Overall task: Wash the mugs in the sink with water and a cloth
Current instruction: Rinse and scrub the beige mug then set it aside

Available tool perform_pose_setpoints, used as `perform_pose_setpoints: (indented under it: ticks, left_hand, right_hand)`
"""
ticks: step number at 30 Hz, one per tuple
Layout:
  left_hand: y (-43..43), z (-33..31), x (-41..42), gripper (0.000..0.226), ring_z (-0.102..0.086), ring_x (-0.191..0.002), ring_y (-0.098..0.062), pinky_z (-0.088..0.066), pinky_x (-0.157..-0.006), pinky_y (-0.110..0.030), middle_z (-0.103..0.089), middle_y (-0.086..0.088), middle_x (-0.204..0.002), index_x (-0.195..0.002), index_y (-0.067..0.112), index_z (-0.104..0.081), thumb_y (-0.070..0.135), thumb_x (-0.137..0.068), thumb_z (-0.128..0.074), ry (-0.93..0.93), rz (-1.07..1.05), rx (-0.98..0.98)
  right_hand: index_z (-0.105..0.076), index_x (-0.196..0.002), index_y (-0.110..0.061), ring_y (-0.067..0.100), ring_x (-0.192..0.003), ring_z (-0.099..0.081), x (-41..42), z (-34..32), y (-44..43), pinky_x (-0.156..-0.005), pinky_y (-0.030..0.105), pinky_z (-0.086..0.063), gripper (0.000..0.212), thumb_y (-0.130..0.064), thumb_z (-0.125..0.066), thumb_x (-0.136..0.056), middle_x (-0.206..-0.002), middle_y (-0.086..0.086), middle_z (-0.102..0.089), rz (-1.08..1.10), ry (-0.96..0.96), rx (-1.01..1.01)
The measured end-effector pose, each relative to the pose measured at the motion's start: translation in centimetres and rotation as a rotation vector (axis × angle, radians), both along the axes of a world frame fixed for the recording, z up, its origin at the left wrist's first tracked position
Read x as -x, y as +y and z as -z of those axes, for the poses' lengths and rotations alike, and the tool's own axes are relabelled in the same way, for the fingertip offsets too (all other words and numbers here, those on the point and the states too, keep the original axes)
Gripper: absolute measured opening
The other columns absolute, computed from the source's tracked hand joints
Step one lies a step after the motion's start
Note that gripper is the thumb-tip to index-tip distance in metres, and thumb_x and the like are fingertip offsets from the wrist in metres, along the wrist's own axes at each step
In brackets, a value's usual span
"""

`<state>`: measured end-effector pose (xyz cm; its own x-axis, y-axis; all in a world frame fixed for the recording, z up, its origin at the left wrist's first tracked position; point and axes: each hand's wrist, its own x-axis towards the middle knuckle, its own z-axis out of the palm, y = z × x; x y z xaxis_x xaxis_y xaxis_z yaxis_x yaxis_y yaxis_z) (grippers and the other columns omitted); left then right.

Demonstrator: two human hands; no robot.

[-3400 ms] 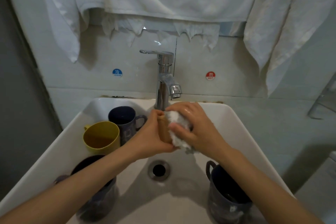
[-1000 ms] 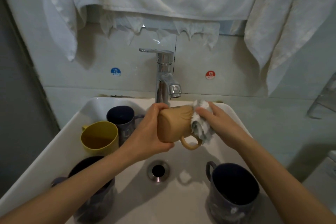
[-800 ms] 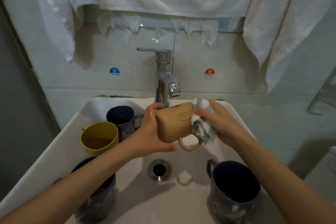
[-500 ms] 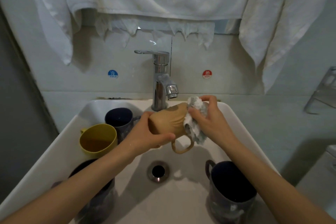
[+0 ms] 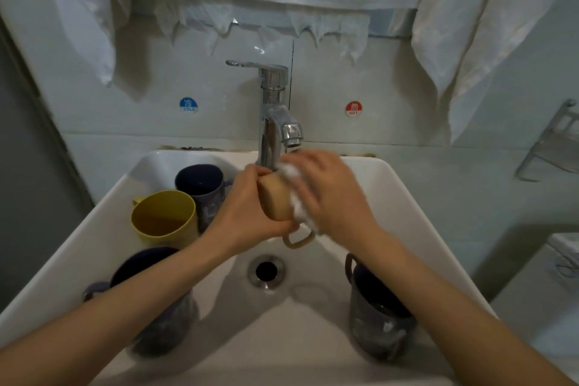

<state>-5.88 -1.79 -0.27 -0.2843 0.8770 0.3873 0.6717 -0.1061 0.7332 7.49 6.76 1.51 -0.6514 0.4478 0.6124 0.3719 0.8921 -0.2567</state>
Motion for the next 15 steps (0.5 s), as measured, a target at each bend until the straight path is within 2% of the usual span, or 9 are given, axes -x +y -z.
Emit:
perform_pose_setpoints:
  ticks: [3, 6, 7, 8, 9, 10, 12, 13, 15]
  left_hand:
    - [-0.1, -0.4, 0.2, 0.081, -0.044, -0.105, -0.01, -0.045, -0.077, -0.018, -0.037, 0.005, -0.12, -0.122, 0.023, -0.033, 0.028, -0.06, -0.085, 0.033, -0.023, 0.077]
    - [0.1, -0.1, -0.4, 0.076, -0.046, -0.103, -0.007, -0.044, -0.076, -0.015, -0.044, 0.004, -0.123, -0.119, 0.022, -0.037, 0.034, -0.06, -0.084, 0.046, -0.05, 0.117]
    - [0.5, 0.7, -0.7, 0.066, -0.049, -0.102, -0.003, -0.046, -0.077, -0.016, -0.05, 0.009, -0.121, -0.115, 0.019, -0.041, 0.033, -0.064, -0.081, 0.155, -0.205, 0.073]
    - [-0.1, 1.4, -0.6, 0.049, -0.052, -0.101, 0.001, -0.047, -0.08, -0.015, -0.056, 0.017, -0.116, -0.111, 0.015, -0.044, 0.027, -0.074, -0.074, 0.38, -0.367, 0.003]
    - [-0.8, 1.3, -0.5, 0.038, -0.054, -0.1, 0.005, -0.045, -0.082, -0.011, -0.059, 0.021, -0.112, -0.113, 0.012, -0.046, 0.016, -0.082, -0.067, 0.403, -0.46, 0.045]
    - [-0.4, 1.5, -0.4, 0.04, -0.053, -0.102, 0.004, -0.043, -0.083, -0.01, -0.057, 0.019, -0.111, -0.117, 0.01, -0.046, 0.016, -0.083, -0.066, 0.355, -0.455, 0.067]
    - [0.7, 1.2, -0.1, 0.07, -0.051, -0.106, -0.002, -0.045, -0.085, -0.016, -0.051, 0.011, -0.117, -0.124, 0.016, -0.043, 0.041, -0.068, -0.076, 0.173, -0.051, 0.089]
    - [0.1, 0.5, -0.3, 0.081, -0.05, -0.105, -0.003, -0.046, -0.084, -0.019, -0.048, 0.009, -0.118, -0.125, 0.02, -0.041, 0.045, -0.059, -0.08, 0.112, 0.007, 0.079]
    - [-0.2, 0.3, -0.4, 0.086, -0.047, -0.106, -0.008, -0.048, -0.082, -0.024, -0.043, 0.006, -0.122, -0.125, 0.021, -0.037, 0.038, -0.055, -0.085, 0.141, 0.002, 0.043]
  right_hand:
    - [-0.056, -0.125, -0.02, 0.02, -0.117, -0.043, -1.6, -0.1, 2.6, -0.094, 0.025, -0.028, 0.037, -0.034, -0.034, -0.098, -0.126, 0.003, -0.054, 0.206, 0.008, 0.074]
    - [-0.058, -0.123, -0.018, 0.019, -0.117, -0.043, -0.7, 0.2, 0.5, -0.096, 0.024, -0.027, 0.045, -0.04, -0.031, -0.094, -0.124, 0.003, -0.056, 0.044, 0.014, 0.05]
    - [-0.059, -0.123, -0.016, 0.019, -0.116, -0.044, 0.1, 0.4, -0.7, -0.097, 0.024, -0.028, 0.045, -0.039, -0.033, -0.093, -0.124, 0.004, -0.057, -0.042, 0.014, 0.02]
    - [-0.059, -0.123, -0.015, 0.02, -0.115, -0.044, 0.9, 0.7, -1.9, -0.097, 0.025, -0.028, 0.044, -0.036, -0.036, -0.092, -0.125, 0.005, -0.057, -0.108, 0.003, -0.029]
    - [-0.06, -0.123, -0.015, 0.02, -0.115, -0.044, 1.4, 1.2, -2.7, -0.097, 0.025, -0.028, 0.043, -0.035, -0.038, -0.091, -0.125, 0.005, -0.057, -0.145, -0.02, -0.079]
    - [-0.059, -0.124, -0.017, 0.02, -0.116, -0.044, 1.7, 1.3, -2.9, -0.097, 0.025, -0.028, 0.043, -0.035, -0.039, -0.09, -0.126, 0.004, -0.056, -0.153, -0.041, -0.1]
    - [-0.058, -0.124, -0.022, 0.018, -0.117, -0.044, 1.2, 0.8, -1.7, -0.098, 0.027, -0.031, 0.042, -0.038, -0.037, -0.092, -0.126, 0.002, -0.056, -0.096, -0.011, 0.011]
    - [-0.058, -0.124, -0.023, 0.017, -0.117, -0.044, 0.6, 0.6, -0.6, -0.098, 0.027, -0.031, 0.039, -0.038, -0.037, -0.095, -0.126, 0.001, -0.055, -0.032, 0.023, 0.114]
    - [-0.058, -0.123, -0.025, 0.016, -0.118, -0.043, -0.7, 0.5, 1.9, -0.097, 0.026, -0.03, 0.032, -0.033, -0.039, -0.099, -0.127, 0.0, -0.054, 0.091, 0.046, 0.275]
